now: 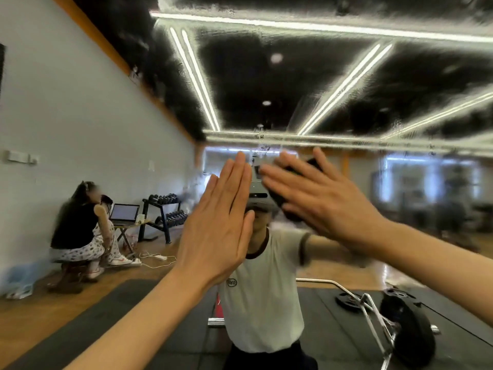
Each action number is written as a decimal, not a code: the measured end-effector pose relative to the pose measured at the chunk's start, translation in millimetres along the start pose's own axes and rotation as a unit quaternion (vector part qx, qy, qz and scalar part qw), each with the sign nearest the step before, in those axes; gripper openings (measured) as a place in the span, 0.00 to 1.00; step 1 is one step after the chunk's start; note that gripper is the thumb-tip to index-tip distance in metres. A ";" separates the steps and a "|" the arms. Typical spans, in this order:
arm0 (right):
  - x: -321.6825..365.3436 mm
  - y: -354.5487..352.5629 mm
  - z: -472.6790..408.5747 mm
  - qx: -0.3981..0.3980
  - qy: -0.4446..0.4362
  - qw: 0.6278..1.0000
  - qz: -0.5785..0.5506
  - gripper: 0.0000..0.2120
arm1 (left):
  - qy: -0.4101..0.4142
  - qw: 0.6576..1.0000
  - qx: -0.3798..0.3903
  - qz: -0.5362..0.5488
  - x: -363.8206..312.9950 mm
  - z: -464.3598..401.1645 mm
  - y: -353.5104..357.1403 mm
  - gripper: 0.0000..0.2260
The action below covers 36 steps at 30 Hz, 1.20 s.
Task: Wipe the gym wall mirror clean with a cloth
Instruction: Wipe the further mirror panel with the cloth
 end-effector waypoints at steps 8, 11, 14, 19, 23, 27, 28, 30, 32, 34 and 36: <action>28.5 11.2 -23.6 -0.056 0.126 0.986 -0.090 0.24 | -0.048 0.998 0.007 0.032 32.0 22.6 -21.1 0.28; 73.0 11.4 21.9 0.012 -0.022 0.995 -0.092 0.24 | -0.054 0.998 0.021 0.011 42.7 35.0 -19.3 0.29; 27.4 9.4 -20.8 0.015 -0.006 0.996 -0.084 0.20 | -0.048 0.999 0.019 -0.003 43.5 37.2 -16.5 0.29; -54.4 0.6 -107.3 -0.102 0.219 0.968 -0.070 0.24 | -0.041 0.999 0.011 -0.003 43.5 36.7 -18.0 0.28; 43.1 16.6 -57.0 -0.061 0.094 0.990 -0.088 0.22 | -0.041 0.999 0.016 -0.010 44.3 36.6 -16.9 0.28; 103.4 11.9 2.3 0.051 -0.095 0.989 -0.106 0.21 | -0.036 0.999 0.023 -0.021 43.2 37.1 -18.1 0.29; 92.1 9.5 -9.3 0.047 -0.099 0.988 -0.108 0.21 | -0.038 0.999 0.025 -0.019 43.0 37.0 -18.4 0.29; 46.2 5.3 -51.6 -0.022 0.021 0.995 -0.100 0.18 | -0.043 0.999 0.025 -0.011 42.9 37.3 -18.8 0.29; -10.8 -2.7 -92.9 -0.088 0.184 0.977 -0.063 0.19 | -0.042 0.999 0.021 -0.008 42.7 36.9 -19.2 0.29; -31.2 1.0 -117.7 -0.126 0.286 0.949 -0.040 0.23 | -0.038 0.999 0.018 -0.008 42.6 36.6 -19.4 0.29; -10.7 15.4 -138.1 -0.112 0.251 0.961 -0.023 0.25 | -0.037 0.999 0.018 -0.009 43.4 36.5 -19.2 0.29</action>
Point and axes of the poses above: each hand's wrist, its own z-axis away from the middle knuckle, its own y-axis out of the palm, x = y × z, the point moved 4 cm from there along -z, towards the middle knuckle, and after that the axes turned 3 degrees about -y, right-handed, at the moved point
